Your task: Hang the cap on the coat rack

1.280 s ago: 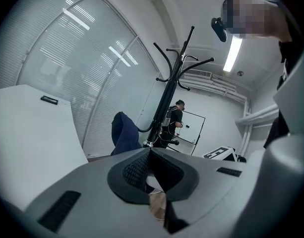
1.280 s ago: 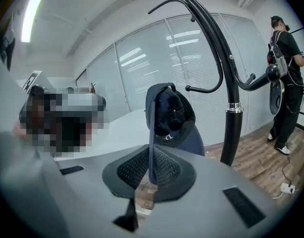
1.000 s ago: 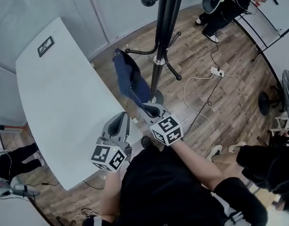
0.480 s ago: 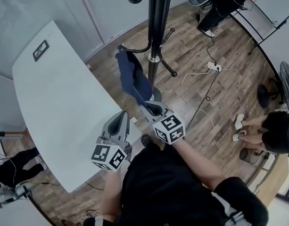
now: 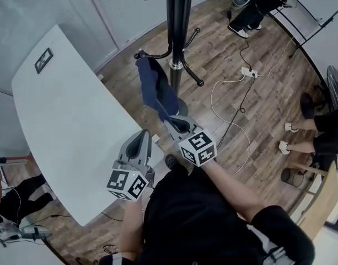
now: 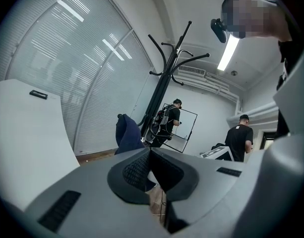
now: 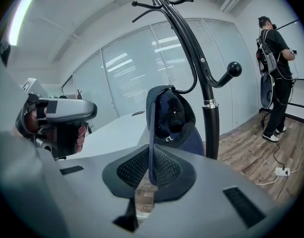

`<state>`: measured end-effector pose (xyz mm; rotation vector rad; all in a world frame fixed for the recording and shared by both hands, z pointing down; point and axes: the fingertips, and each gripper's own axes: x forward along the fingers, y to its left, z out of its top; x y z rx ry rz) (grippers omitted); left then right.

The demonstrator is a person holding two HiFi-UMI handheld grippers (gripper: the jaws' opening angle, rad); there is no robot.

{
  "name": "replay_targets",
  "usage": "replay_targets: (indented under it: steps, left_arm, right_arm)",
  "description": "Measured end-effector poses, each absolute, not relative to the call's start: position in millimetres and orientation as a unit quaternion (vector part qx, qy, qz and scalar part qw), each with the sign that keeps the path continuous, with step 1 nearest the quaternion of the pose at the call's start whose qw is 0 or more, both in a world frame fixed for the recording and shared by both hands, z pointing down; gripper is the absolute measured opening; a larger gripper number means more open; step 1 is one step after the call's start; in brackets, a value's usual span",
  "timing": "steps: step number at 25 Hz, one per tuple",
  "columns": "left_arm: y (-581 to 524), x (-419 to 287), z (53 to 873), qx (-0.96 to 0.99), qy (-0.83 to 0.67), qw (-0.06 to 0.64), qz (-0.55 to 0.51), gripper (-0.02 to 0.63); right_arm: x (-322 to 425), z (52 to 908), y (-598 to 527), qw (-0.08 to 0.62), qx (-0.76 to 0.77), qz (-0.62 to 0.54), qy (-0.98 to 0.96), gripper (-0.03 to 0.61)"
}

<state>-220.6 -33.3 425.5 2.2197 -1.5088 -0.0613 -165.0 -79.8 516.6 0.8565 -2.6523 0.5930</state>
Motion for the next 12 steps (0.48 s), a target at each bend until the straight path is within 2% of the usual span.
replay_targets:
  steps: [12]
  left_arm:
    - [-38,-219,423,0.809,-0.542,0.224,-0.023,0.015]
  right_arm:
    - [-148,530,-81,0.155,0.319,0.215,-0.91,0.044]
